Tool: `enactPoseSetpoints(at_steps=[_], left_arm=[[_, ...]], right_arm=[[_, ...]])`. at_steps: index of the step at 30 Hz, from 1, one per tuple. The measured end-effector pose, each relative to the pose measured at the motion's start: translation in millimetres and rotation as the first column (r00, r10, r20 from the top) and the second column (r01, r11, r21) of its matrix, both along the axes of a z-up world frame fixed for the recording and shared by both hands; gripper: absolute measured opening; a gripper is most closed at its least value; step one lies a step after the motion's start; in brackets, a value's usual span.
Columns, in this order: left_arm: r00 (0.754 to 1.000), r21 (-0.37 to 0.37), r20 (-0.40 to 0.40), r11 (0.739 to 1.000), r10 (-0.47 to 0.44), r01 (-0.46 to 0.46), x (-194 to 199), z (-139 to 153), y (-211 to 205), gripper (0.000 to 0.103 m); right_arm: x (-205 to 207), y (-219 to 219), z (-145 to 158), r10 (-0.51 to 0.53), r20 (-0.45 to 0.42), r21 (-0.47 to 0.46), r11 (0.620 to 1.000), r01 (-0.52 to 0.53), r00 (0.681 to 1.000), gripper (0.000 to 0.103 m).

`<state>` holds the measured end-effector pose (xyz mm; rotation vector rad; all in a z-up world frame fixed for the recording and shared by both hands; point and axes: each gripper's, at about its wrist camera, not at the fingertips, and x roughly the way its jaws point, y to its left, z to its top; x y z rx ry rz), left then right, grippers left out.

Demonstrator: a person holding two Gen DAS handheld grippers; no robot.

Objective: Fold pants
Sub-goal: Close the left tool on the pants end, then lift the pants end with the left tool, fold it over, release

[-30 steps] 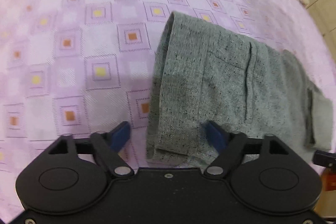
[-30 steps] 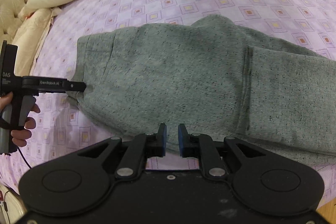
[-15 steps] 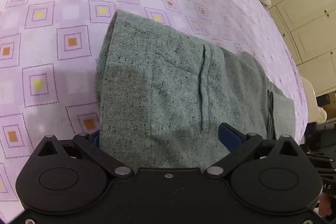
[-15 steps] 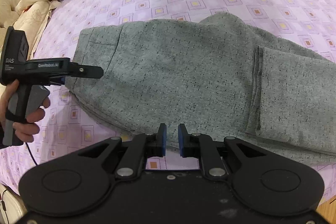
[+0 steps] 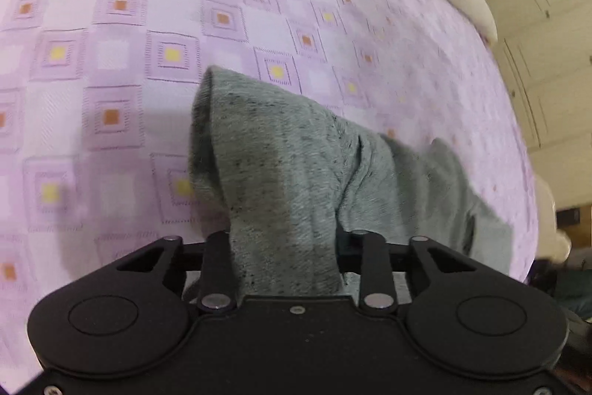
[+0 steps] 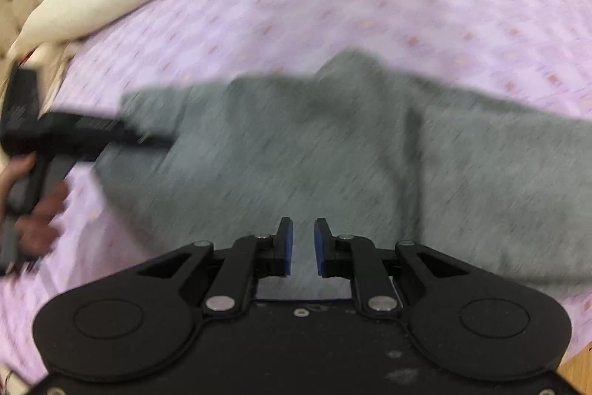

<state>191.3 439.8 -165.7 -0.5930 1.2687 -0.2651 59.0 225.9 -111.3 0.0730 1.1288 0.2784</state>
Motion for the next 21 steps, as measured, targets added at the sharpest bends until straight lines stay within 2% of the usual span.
enactPoseSetpoints(at_steps=[6, 9, 11, 12, 14, 16, 19, 21], left_arm=[[0.997, 0.095, 0.070, 0.995, -0.039, 0.032, -25, 43, -16, 0.035], [0.997, 0.101, 0.072, 0.995, -0.022, 0.015, -30, 48, -16, 0.035], [0.998, 0.111, 0.070, 0.994, -0.012, 0.004, -30, 50, -16, 0.035], [0.997, 0.121, 0.072, 0.993, -0.011, 0.002, -30, 52, -18, 0.035], [0.997, 0.136, 0.076, 0.991, -0.009, -0.002, -31, 58, -22, 0.035], [0.996, 0.151, 0.088, 0.988, -0.009, -0.004, -32, 65, -28, 0.034], [0.994, 0.173, 0.113, 0.985, -0.007, -0.012, -36, 78, -38, 0.034], [0.993, 0.178, 0.117, 0.984, 0.003, -0.024, -37, 88, -45, 0.033]], right_arm=[[61, -18, -18, -0.096, 0.086, -0.069, 0.992, 0.102, 0.992, 0.015], [90, -21, -41, -0.121, 0.054, -0.098, 0.987, 0.126, 0.991, 0.011], [105, -18, -62, -0.103, -0.014, -0.123, 0.987, 0.100, 0.995, 0.011], [106, -17, -65, -0.091, 0.008, -0.126, 0.988, 0.091, 0.996, 0.011], [104, -16, -60, -0.072, 0.018, -0.130, 0.989, 0.074, 0.997, 0.011], [88, -22, -46, -0.075, 0.037, -0.086, 0.993, 0.078, 0.996, 0.011], [46, -29, -32, -0.066, 0.036, -0.048, 0.997, 0.068, 0.997, 0.011], [17, -31, -34, -0.055, 0.001, -0.042, 0.998, 0.055, 0.998, 0.011]])
